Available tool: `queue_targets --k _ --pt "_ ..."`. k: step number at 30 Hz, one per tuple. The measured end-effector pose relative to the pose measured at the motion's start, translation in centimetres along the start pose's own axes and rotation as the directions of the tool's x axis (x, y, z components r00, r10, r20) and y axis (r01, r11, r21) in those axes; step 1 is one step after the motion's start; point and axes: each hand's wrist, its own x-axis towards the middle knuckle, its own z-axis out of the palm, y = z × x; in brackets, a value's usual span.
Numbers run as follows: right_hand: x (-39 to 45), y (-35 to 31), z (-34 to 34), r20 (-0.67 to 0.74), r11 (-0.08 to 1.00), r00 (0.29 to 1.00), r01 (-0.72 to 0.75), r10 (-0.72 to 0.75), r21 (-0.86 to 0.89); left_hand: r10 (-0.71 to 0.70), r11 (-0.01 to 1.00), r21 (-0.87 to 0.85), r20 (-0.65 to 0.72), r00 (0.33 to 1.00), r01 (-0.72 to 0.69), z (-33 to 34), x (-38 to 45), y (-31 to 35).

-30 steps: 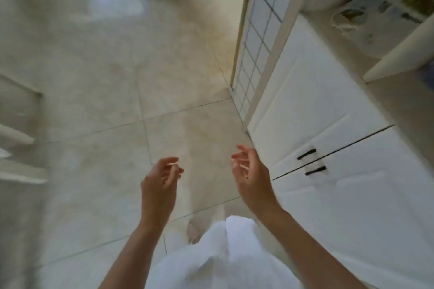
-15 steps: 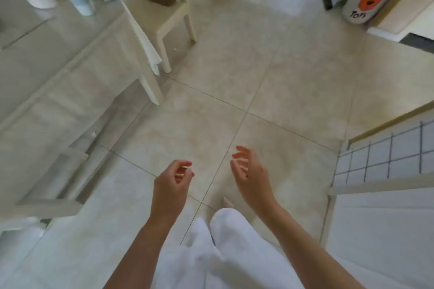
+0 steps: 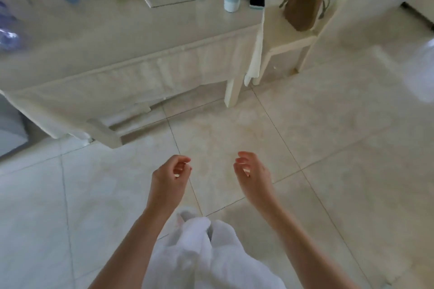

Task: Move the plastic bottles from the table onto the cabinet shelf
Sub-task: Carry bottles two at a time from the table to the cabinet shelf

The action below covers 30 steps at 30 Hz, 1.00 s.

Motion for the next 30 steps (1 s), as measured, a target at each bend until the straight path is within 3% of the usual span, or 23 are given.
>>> queue_targets --k 7,15,22,30 --pt "6.3 -6.4 6.3 0.196 0.992 0.973 0.123 -0.119 -0.011 -0.201 0.979 -0.046 -0.107 0.974 0.197 -5.3 4.3 -4.2" --pt "14.4 -17.8 15.7 0.305 0.983 0.937 0.183 -0.173 -0.004 -0.287 0.958 -0.029 -0.169 0.943 0.287 -14.8 14.1 -7.9" --pt "22.3 -24.8 21.0 0.404 0.977 0.9 0.204 -0.165 -0.055 -0.221 0.974 0.003 -0.231 0.948 0.228 -22.1 26.2 -8.0" --pt "31.9 -30.6 24.3 0.53 0.965 0.835 0.241 -0.15 -0.106 -0.256 0.967 -0.065 -0.227 0.94 0.248 -24.9 37.5 -6.2"
